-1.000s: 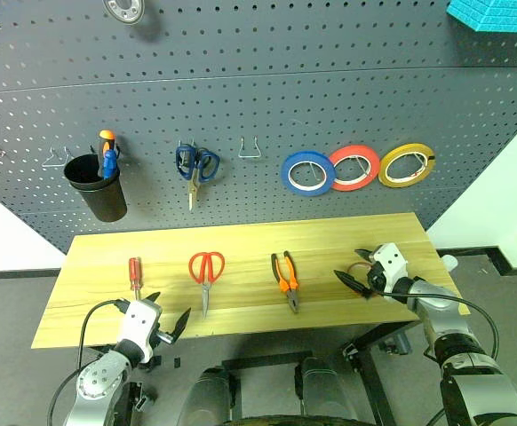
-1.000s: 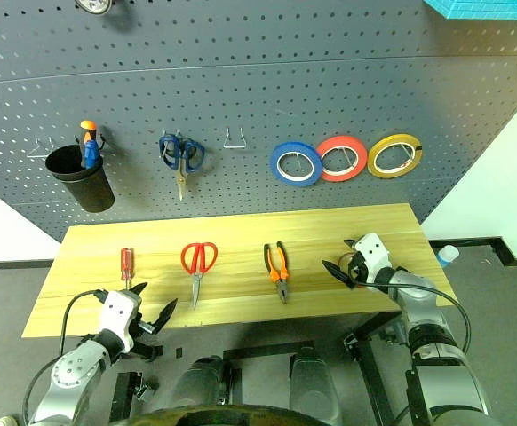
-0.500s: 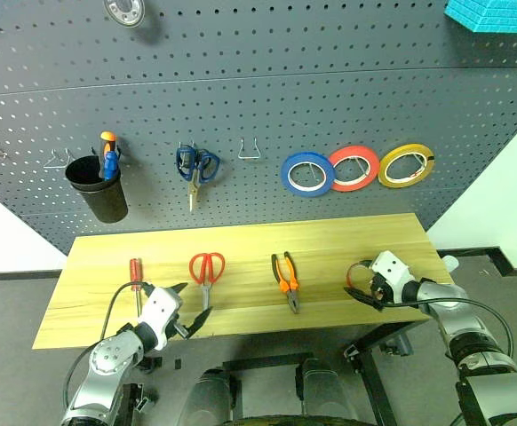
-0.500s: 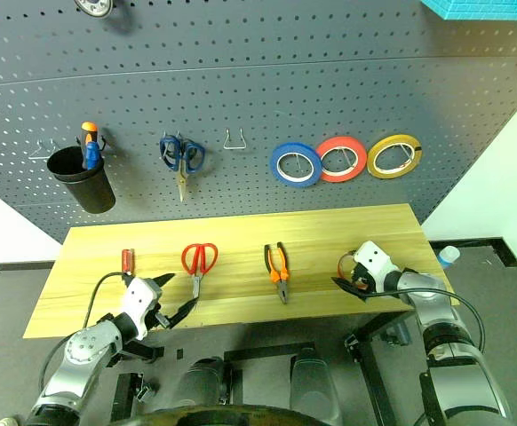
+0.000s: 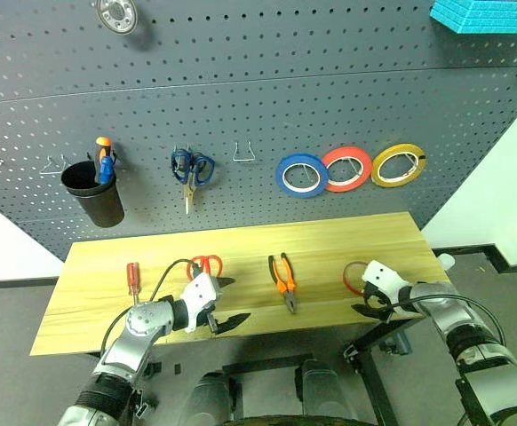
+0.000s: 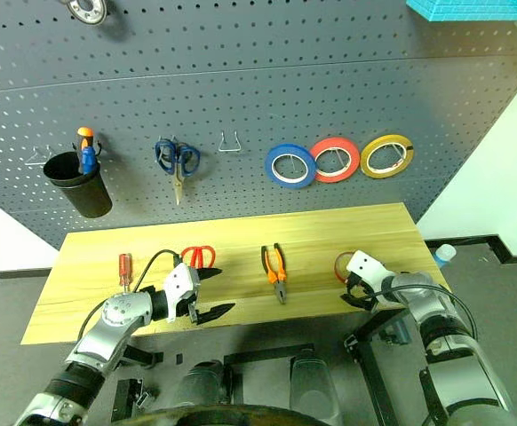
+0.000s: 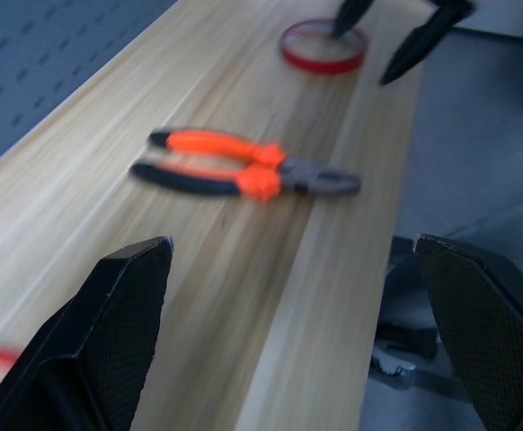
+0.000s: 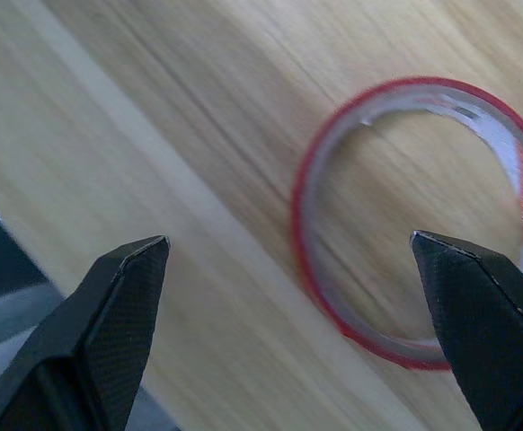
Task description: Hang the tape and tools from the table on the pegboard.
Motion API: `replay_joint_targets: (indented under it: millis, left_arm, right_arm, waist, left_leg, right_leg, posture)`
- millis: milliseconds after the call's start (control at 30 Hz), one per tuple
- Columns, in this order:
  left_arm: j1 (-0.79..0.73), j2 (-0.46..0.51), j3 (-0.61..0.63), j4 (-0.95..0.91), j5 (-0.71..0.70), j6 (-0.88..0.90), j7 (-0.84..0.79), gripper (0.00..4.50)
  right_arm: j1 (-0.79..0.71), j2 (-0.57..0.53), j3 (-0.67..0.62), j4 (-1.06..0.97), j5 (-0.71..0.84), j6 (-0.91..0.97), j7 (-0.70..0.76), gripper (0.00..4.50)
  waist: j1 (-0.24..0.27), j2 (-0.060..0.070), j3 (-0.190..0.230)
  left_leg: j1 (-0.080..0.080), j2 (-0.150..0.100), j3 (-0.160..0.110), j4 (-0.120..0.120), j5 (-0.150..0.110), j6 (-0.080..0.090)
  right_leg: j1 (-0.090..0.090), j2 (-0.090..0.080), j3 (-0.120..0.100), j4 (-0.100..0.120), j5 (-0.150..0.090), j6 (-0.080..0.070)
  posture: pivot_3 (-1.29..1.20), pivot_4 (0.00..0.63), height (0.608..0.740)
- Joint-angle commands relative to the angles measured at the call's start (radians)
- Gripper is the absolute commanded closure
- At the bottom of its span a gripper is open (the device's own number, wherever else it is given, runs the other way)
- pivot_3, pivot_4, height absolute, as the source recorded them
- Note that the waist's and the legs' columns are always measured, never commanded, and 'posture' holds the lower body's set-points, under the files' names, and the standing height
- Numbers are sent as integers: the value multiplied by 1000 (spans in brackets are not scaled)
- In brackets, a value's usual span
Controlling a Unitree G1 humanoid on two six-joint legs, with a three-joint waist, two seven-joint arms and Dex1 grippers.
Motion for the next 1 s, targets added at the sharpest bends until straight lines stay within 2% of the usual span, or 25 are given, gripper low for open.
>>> replay_joint_targets:
  millis: [33,100,200,367,567,733,833,900,1000]
  left_arm:
    - [-28,3,-23,-11,-1,11,-33,0]
    - [-36,1,-30,-7,4,14,-39,0]
    - [-41,1,-35,-8,3,21,-42,0]
    - [-40,-1,-38,-9,1,24,-43,0]
    - [-19,-10,-23,-21,-14,15,-30,0]
    - [21,-21,7,-60,-29,-11,13,0]
    - [41,-58,74,-97,-53,-84,99,0]
    - [58,-84,119,-127,-76,-128,144,0]
    - [72,-125,180,-177,-146,-183,182,0]
  right_arm:
    - [-36,10,14,12,-16,27,-9,21]
    - [-46,16,21,22,-22,47,-6,21]
    - [-59,22,28,25,-20,102,20,624]
    - [-64,21,44,16,-32,131,44,2280]
    - [-62,19,56,-4,-30,136,59,4449]
    - [-32,4,30,-81,-12,83,18,4481]
    - [58,-20,1,-268,13,10,-10,4481]
    - [133,-35,-17,-413,11,-48,-58,4481]
    - [205,-63,-28,-552,-81,-191,-224,4481]
  waist:
    - [0,0,0]
    - [-1,0,0]
    - [0,0,0]
    - [0,0,0]
    - [-1,-1,0]
    - [1,-1,0]
    - [4,-1,0]
    - [6,-1,1]
    - [3,-1,1]
  left_leg:
    - [0,0,0,0,0,0]
    - [1,0,0,0,0,0]
    - [2,0,0,0,0,0]
    - [9,0,0,0,0,0]
    - [9,0,0,0,0,0]
    - [9,0,0,-2,0,0]
    - [8,0,0,-2,0,0]
    - [8,0,-1,-1,0,0]
    - [7,0,0,-1,0,0]
  right_leg:
    - [0,0,0,0,0,0]
    - [0,0,0,0,0,0]
    - [2,0,0,0,0,0]
    - [8,0,0,0,-1,0]
    - [8,0,0,0,-1,0]
    - [7,0,1,0,-1,1]
    - [7,0,1,0,-1,1]
    - [7,0,1,-1,-1,1]
    - [7,0,1,-1,-1,2]
  posture:
    - [-80,45,740]
    - [-83,46,740]
    - [-85,49,740]
    - [-82,54,740]
    - [-77,61,740]
    - [-71,62,740]
    - [-81,63,740]
    - [-91,63,740]
    - [-100,62,740]
